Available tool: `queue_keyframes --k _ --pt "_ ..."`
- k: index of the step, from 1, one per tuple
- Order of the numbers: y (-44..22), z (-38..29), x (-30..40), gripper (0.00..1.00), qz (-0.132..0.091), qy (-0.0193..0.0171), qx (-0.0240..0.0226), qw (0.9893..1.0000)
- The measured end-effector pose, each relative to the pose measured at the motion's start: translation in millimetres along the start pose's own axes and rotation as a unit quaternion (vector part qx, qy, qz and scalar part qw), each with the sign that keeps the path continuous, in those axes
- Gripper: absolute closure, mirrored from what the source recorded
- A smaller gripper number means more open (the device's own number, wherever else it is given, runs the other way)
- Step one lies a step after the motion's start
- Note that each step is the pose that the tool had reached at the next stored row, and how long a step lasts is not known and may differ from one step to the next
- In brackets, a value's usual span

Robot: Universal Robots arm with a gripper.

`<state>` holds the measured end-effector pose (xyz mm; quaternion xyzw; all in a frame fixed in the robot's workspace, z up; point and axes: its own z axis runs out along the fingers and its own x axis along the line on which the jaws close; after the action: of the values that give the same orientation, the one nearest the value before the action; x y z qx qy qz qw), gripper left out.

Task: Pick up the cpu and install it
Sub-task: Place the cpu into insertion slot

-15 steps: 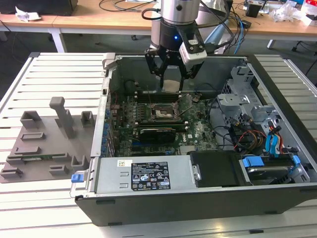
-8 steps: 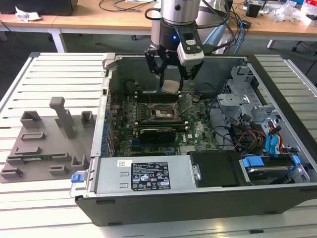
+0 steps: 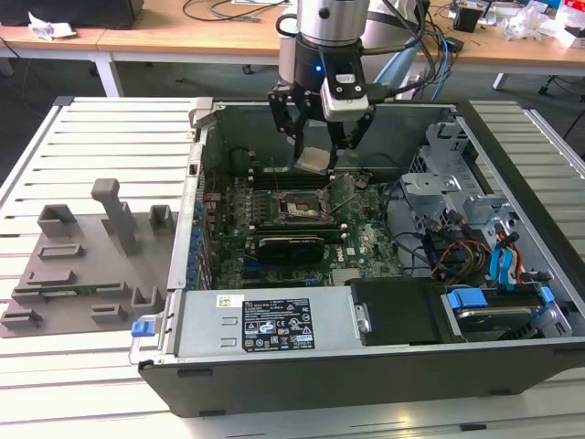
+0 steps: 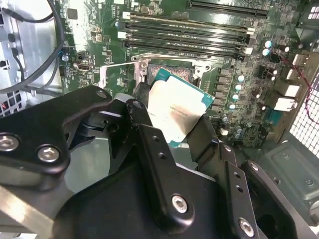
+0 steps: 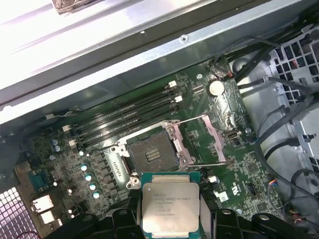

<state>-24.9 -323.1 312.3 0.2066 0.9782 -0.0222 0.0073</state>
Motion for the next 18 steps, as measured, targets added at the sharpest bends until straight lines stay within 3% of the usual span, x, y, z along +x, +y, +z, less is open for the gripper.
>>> queue_keyframes --k 3,5,11,13,15,18 --pt "0.0 0.0 0.0 0.45 0.017 0.0007 0.0005 0.9998" --pt "0.0 0.0 0.0 0.45 0.037 0.0015 0.0010 0.9993" --pt "0.0 0.1 0.0 0.45 0.060 0.0024 0.0015 0.9982" --pt "0.0 0.2 0.0 0.45 0.073 0.0029 0.0018 0.9973" --pt "0.0 0.6 0.0 0.45 0.131 0.0053 0.0032 0.9914" --pt "0.0 0.7 0.0 0.45 0.146 0.0058 0.0036 0.9893"
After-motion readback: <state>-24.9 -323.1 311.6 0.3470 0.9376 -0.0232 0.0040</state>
